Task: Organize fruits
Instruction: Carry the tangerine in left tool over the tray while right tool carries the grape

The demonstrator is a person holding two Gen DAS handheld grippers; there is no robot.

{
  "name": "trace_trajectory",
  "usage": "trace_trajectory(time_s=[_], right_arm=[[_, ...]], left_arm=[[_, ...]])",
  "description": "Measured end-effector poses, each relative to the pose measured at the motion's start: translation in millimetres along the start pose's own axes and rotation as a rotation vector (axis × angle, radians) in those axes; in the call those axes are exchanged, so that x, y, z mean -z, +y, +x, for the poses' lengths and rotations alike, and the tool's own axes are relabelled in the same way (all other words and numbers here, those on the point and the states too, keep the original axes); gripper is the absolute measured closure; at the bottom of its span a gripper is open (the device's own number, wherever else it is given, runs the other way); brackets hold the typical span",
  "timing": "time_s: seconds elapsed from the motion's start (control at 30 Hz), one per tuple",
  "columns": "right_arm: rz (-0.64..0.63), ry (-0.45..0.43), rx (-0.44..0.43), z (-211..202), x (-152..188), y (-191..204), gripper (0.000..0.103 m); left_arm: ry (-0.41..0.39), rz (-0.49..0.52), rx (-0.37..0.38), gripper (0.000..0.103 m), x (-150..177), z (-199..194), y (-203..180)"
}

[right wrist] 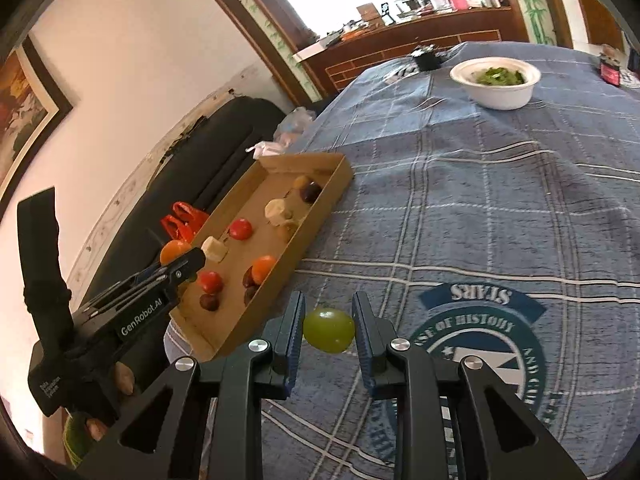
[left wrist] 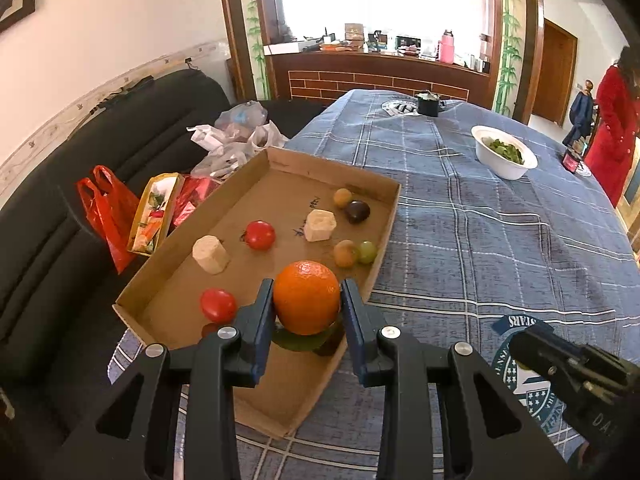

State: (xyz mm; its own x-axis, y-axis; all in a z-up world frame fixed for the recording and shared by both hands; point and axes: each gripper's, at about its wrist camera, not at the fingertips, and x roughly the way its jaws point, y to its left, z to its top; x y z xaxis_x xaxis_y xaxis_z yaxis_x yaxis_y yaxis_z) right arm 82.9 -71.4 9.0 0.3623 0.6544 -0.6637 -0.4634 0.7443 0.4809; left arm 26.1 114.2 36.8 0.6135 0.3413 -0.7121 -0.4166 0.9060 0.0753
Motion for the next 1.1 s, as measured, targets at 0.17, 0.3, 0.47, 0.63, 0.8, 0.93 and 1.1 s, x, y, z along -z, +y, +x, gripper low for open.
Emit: trace_trajectory(time_s=[0.17,0.3,0.47,0.63,0.8,0.93,1.1], right_arm=[[-0.011,0.029,-0.007,13,4,8,0.079],[-0.010,0.035,-0.013,17,4,10,0.079],[-0.014,0.044,-0.019,24,2,13,0.079],[-0.026,0.049,-0.027,28,2,19,0.079],[-0.033,0.058,-0.032,33,0,21,0.079],[-0.043,0.062,-0.035,38,-5,24,0.079],[-0.064,0.061,-0.043,46,-14,32,0.079]], left_arm=[[0.006,-0.007,0.001,0.073,1,3,6],[0.010,-0.018,0.002,0.073,1,5,11],[0.011,-0.031,-0.002,0.073,0,7,17],[0.016,-0.037,-0.010,0.073,0,9,22],[0.020,-0.046,-0.014,0.073,3,10,29],[0.037,-0.070,-0.016,0.073,5,14,43],[0.056,-0.096,-0.013,0.073,8,17,60]])
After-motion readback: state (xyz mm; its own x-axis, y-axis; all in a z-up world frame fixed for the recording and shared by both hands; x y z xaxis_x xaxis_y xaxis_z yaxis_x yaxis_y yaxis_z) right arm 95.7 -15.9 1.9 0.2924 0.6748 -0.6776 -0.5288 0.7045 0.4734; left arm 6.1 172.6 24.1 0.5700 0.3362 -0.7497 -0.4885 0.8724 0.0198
